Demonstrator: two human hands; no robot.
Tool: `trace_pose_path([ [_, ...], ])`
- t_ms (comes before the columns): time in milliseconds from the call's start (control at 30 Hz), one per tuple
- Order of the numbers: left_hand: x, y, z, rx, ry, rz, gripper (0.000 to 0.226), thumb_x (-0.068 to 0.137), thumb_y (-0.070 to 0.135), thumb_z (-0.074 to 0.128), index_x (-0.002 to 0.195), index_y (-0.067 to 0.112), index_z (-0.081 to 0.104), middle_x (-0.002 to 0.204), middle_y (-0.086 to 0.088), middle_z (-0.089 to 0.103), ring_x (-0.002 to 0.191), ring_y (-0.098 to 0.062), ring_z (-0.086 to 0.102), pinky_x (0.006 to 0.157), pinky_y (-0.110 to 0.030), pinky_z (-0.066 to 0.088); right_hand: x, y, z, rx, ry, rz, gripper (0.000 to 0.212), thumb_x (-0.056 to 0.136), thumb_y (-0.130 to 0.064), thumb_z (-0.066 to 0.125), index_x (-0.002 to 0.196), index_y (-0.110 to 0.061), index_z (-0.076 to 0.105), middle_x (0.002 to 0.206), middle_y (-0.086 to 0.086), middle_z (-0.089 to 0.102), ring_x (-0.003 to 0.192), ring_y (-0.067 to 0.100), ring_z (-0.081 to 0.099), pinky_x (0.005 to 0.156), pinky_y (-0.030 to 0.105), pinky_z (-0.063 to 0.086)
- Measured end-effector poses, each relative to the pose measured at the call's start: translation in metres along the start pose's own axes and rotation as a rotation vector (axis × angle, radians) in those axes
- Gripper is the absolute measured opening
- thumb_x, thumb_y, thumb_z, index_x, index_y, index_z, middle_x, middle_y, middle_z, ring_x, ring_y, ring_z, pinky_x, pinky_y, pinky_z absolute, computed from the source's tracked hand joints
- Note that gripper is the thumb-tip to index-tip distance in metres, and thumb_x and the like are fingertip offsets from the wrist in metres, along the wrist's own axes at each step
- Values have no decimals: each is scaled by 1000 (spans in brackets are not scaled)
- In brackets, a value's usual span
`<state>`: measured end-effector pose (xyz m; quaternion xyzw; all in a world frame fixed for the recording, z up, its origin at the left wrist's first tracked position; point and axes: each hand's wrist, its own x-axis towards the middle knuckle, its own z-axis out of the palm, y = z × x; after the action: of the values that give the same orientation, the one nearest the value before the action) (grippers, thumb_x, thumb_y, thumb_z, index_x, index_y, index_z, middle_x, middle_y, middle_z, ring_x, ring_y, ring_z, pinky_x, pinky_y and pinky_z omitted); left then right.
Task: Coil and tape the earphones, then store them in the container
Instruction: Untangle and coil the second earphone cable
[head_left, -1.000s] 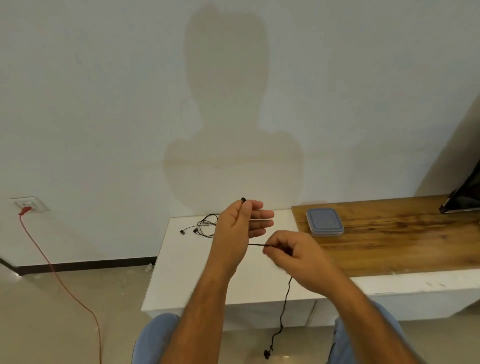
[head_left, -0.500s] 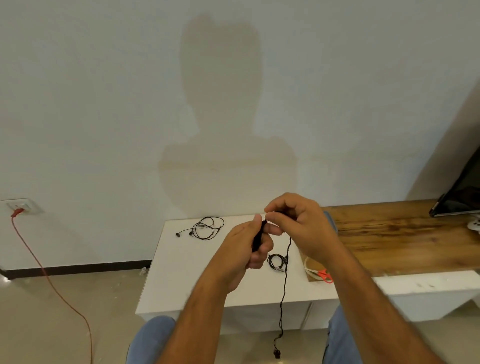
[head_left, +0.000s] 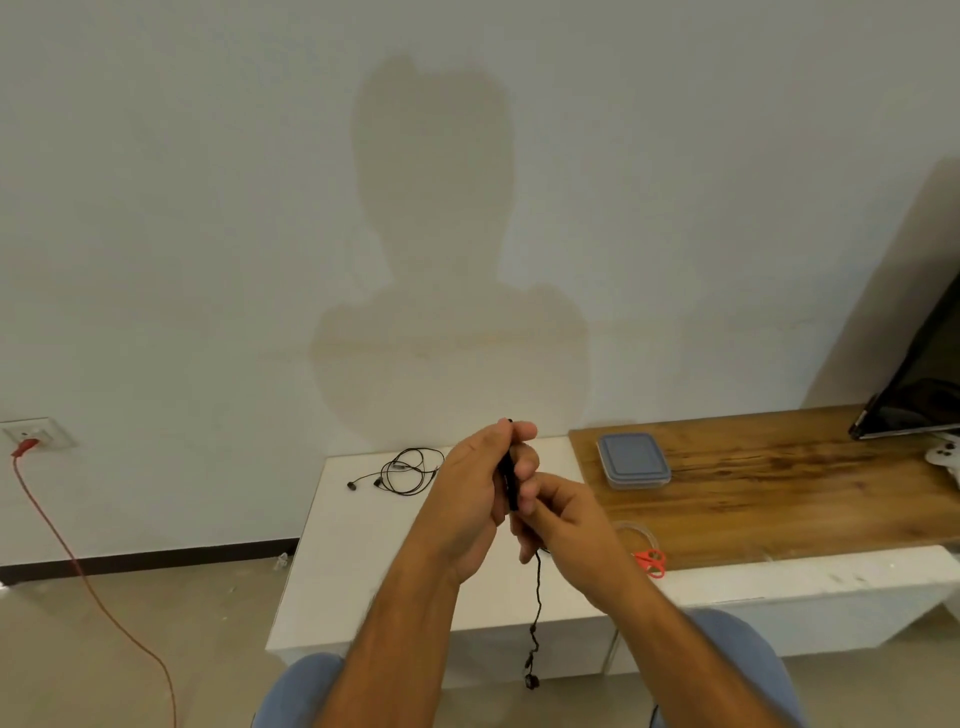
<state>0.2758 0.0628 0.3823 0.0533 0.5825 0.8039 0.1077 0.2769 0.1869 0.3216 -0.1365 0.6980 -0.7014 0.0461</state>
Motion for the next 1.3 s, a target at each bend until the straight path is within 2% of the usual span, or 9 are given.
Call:
trace_pose_path([
  [100, 2, 1, 1, -27, 47, 22, 33, 106, 24, 32, 108, 6, 61, 76, -5, 66, 72, -21, 65, 67, -30, 56, -4, 1, -2, -101, -25, 32, 31, 101, -14, 49, 76, -21, 67, 64, 1, 60, 55, 17, 54, 59, 34, 50],
  [200, 5, 1, 1, -55, 80, 45, 34, 106, 23, 31, 113, 6, 60, 90, -10, 74, 90, -26, 72, 80, -33, 59, -9, 0, -4, -177, -87, 77, 20, 100, -14, 50, 93, -17, 69, 64, -2, 60, 58, 15, 56, 60, 28, 49],
  [300, 9, -3, 0, 4, 135, 81, 34, 106, 23, 30, 116, 6, 59, 96, -11, 75, 93, -26, 72, 77, -29, 59, -12, -6, -8, -208, -116, 91, 15, 98, -15, 54, 98, -20, 68, 62, -6, 59, 58, 12, 55, 61, 26, 49],
  [533, 7, -16, -3, 280, 162, 62, 31, 106, 20, 34, 110, 7, 62, 90, -8, 74, 79, -13, 72, 66, -20, 56, -9, -31, -24, -433, -111, 20, 12, 92, -21, 62, 82, -26, 66, 79, -7, 69, 64, 11, 57, 64, 37, 53],
  [733, -3, -16, 2, 467, 6, -69, 41, 107, 29, 30, 97, 9, 65, 75, -6, 70, 55, -14, 61, 52, -23, 46, 2, -45, -37, -478, -24, -154, 13, 91, -12, 63, 89, -24, 70, 81, -10, 69, 78, 8, 66, 71, 21, 53],
  [1000, -10, -9, 3, 293, -91, -167, 46, 105, 39, 31, 87, 12, 64, 59, 1, 46, 46, -10, 30, 46, -20, 26, 15, -34, -42, -186, 72, -121, 13, 90, -3, 64, 87, -14, 71, 73, -1, 69, 68, 12, 63, 61, 26, 51],
  [1067, -11, -8, 3, 224, -113, -178, 43, 105, 39, 32, 86, 13, 61, 60, 1, 42, 48, -10, 26, 47, -21, 24, 17, -30, -41, -155, 98, -113, 14, 91, -3, 62, 87, -13, 71, 69, -4, 67, 61, 10, 59, 58, 25, 50],
  [1133, -11, -7, 2, 154, -115, -164, 40, 105, 38, 33, 88, 12, 58, 61, 2, 40, 49, -10, 25, 47, -21, 23, 16, -25, -40, -107, 125, -99, 13, 93, -6, 61, 88, -12, 71, 69, 8, 63, 57, 14, 55, 56, 28, 51],
  [1300, -7, -4, 4, -5, -130, -136, 36, 104, 30, 33, 96, 5, 56, 62, 0, 40, 49, -12, 26, 47, -22, 28, 8, -13, -28, 26, 80, -37, 19, 97, -16, 56, 89, -17, 73, 77, 18, 63, 64, 27, 51, 57, 39, 49],
])
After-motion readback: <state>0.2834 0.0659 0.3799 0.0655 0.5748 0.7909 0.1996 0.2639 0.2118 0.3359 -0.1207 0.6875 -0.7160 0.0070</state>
